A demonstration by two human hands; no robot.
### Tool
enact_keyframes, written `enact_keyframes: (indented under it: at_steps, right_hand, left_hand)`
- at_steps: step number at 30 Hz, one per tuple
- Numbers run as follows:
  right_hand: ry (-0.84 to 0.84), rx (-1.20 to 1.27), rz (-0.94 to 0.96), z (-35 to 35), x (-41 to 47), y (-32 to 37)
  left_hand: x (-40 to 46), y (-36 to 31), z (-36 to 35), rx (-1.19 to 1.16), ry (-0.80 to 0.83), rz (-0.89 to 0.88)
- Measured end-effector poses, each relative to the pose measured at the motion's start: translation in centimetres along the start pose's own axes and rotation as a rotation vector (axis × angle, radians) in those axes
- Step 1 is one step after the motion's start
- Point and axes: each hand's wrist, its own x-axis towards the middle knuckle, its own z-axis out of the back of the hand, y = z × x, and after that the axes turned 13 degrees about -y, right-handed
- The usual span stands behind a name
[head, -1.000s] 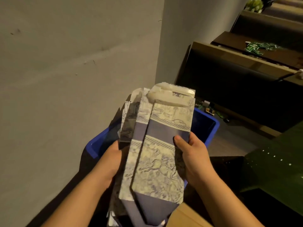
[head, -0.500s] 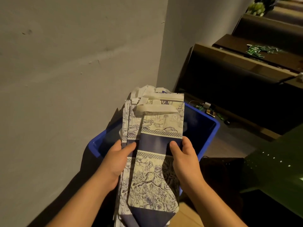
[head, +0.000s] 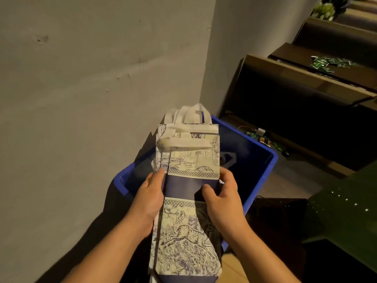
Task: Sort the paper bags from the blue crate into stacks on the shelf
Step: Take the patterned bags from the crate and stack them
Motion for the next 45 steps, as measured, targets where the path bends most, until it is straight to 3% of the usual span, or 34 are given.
enact_keyframes:
  at_steps: [5, 10, 16, 19, 22, 24, 31, 37, 45]
  right_hand:
    - [0.141, 0.003, -0.007, -0.4, 0.1, 0.7]
    - [0.177, -0.066, -0.014, -1.3, 0.2, 0.0]
    - [0.143, -0.017, -0.058, -2.4, 0.3, -0.5]
    - [0.184, 0.016, -0.101, -3.2, 0.6, -0.7]
    - [0.228, 0.155, -0.27, -3.5, 1.4, -0.8]
    - [0.195, 0.244, -0.461, -3.7, 2.6, -1.1]
    - [-0.054, 0.136, -0.886, -5.5, 8.4, -3.2]
    - [-0.11, 0.011, -0.947, -8.1, 11.8, -8.1]
    - [-0.274, 0.261, -1.034, -10.1, 13.8, -11.5]
  left_hand:
    - [-0.3, 0.2, 0.6, 0.033, 0.115, -0.043]
    - [-0.5, -1.1, 0.7, -0.092, 0.24, 0.09]
    - [0.9, -0.8, 0.4, 0.148, 0.075, 0.036]
    - [1.4, -0.7, 1.0, 0.162, 0.031, 0.027]
    - [1.9, -0.9, 1.7, 0.183, 0.01, 0.012]
    - [2.2, -1.0, 2.3, 0.213, 0.021, 0.004]
    - [2.9, -1.0, 3.9, 0.287, 0.039, 0.014]
    - [3.6, -0.8, 4.4, 0.314, 0.041, 0.045]
    - [3.9, -0.6, 4.4, 0.309, 0.038, 0.05]
